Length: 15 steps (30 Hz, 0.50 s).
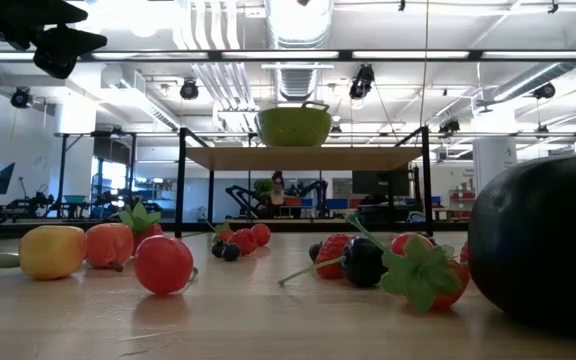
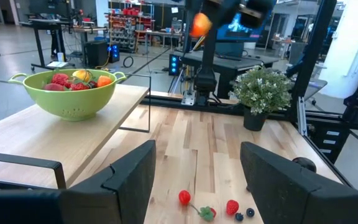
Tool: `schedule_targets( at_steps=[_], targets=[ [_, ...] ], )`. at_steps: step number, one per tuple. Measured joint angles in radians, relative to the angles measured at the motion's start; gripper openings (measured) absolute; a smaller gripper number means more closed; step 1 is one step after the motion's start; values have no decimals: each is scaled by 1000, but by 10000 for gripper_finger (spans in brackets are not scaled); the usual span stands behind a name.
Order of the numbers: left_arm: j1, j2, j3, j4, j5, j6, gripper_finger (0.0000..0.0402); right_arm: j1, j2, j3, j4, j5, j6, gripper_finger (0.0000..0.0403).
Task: Pick & Place Fruit
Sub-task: Put the pear into the green colander on the shelf
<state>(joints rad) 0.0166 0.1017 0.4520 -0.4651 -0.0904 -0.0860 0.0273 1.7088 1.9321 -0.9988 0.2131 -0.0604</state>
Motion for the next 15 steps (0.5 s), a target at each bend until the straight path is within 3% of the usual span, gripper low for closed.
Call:
schedule_targets(
  at_steps=[6, 15],
  targets=[
    [0, 0, 0, 0, 0, 0, 241, -95, 0, 18, 14, -1, -14, 106],
    [0, 0, 0, 0, 0, 0, 241, -220, 2, -70, 56, -4, 23, 98]
  ],
)
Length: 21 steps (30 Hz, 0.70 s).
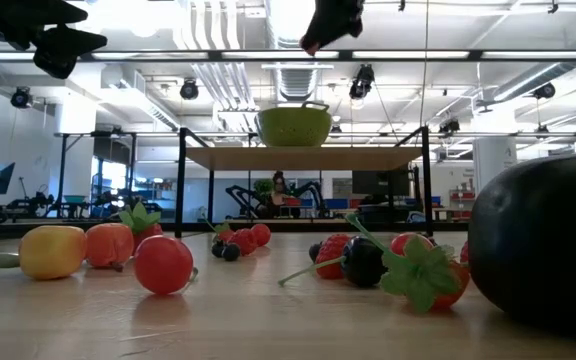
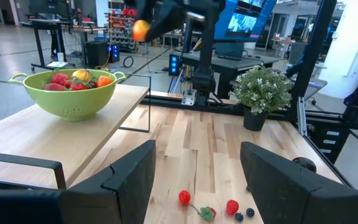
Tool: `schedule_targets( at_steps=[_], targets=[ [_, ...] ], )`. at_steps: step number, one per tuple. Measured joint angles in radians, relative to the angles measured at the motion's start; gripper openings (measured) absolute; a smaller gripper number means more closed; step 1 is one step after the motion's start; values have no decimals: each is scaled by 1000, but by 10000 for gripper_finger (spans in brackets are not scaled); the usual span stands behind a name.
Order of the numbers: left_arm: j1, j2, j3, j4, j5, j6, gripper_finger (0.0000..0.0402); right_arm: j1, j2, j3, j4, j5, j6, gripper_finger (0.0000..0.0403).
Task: Pick & Place Fruit
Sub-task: Put the pear into the green colander on the shelf
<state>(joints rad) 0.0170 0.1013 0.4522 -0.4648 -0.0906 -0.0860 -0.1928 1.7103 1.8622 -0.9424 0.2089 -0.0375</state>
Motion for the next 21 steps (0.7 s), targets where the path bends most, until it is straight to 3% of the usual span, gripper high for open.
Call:
schedule_targets(
  at_steps=[21],
  targets=[
    [0, 0, 0, 0, 0, 0, 241, -188, 2, -131, 190, -8, 40, 106]
  ],
)
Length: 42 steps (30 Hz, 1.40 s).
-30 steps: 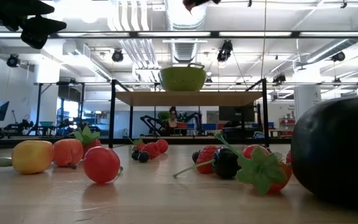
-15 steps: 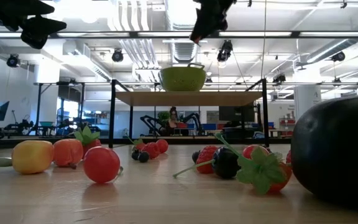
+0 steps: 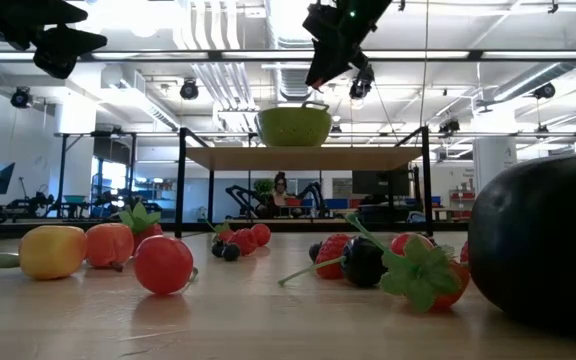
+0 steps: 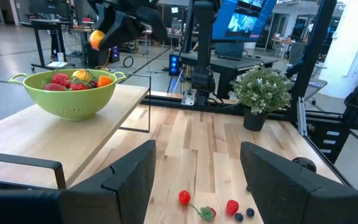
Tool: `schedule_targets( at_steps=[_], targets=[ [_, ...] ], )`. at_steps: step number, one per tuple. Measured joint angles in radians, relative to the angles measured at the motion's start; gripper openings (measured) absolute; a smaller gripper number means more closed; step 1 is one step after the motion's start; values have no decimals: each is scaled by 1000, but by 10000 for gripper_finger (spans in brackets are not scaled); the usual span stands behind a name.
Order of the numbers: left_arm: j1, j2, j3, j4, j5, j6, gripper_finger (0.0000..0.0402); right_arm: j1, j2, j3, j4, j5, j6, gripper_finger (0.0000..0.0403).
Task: Pick & Place Fruit
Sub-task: Put the pear into the green colander on the shelf, then put the blackberry into the green colander on the shelf
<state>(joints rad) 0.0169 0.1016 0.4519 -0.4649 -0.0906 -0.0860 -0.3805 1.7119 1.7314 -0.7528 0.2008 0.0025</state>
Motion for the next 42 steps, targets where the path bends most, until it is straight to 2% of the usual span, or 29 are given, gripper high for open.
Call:
schedule_targets(
  at_steps=[9, 16, 23, 30, 42],
  targets=[
    [0, 0, 0, 0, 0, 0, 241, -26, 2, -75, 36, 1, 26, 98],
    [0, 0, 0, 0, 0, 0, 241, -50, 3, -128, 80, 5, 32, 107],
    [0, 0, 0, 0, 0, 0, 241, -50, 6, -134, 88, 4, 52, 107],
    [0, 0, 0, 0, 0, 0, 241, -55, 6, -134, 88, 4, 100, 157],
    [0, 0, 0, 0, 0, 0, 241, -54, 4, -114, 87, 0, 38, 247]
  ],
)
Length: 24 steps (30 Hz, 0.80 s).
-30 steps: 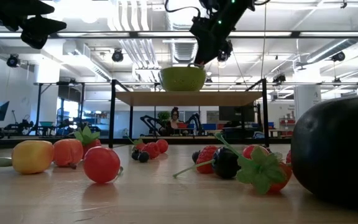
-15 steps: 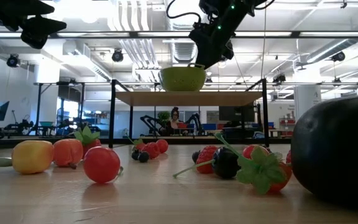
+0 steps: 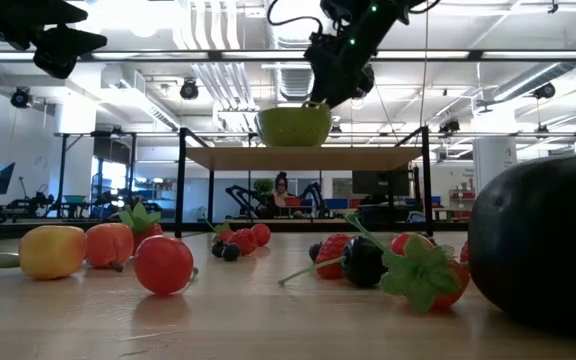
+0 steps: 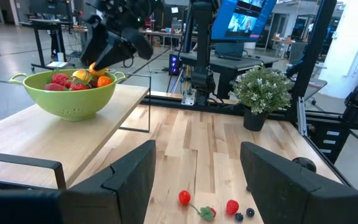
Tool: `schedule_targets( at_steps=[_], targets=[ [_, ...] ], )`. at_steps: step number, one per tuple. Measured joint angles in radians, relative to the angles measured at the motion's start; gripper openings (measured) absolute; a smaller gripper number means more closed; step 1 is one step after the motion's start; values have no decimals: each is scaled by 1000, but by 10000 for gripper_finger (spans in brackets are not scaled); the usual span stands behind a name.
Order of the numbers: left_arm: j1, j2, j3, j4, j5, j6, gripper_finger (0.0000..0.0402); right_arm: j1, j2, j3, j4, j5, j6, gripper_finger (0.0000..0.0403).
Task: Pick & Place Fruit
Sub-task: Put the blackberry into the green colander on the shelf
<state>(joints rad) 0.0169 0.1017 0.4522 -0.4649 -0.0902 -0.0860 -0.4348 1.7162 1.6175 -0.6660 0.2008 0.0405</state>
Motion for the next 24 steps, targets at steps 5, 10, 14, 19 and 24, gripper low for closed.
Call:
schedule_targets(
  at_steps=[5, 10, 14, 19, 24],
  targets=[
    [0, 0, 0, 0, 0, 0, 241, 34, -7, 77, -4, 0, -33, 256],
    [0, 0, 0, 0, 0, 0, 241, 104, -9, 185, -9, 0, -73, 233],
    [0, 0, 0, 0, 0, 0, 241, 172, -9, 247, -59, 0, -53, 217],
    [0, 0, 0, 0, 0, 0, 241, 287, -7, 281, -200, 1, -44, 208],
    [0, 0, 0, 0, 0, 0, 241, 409, -6, 286, -299, 10, -5, 200]
  ],
)
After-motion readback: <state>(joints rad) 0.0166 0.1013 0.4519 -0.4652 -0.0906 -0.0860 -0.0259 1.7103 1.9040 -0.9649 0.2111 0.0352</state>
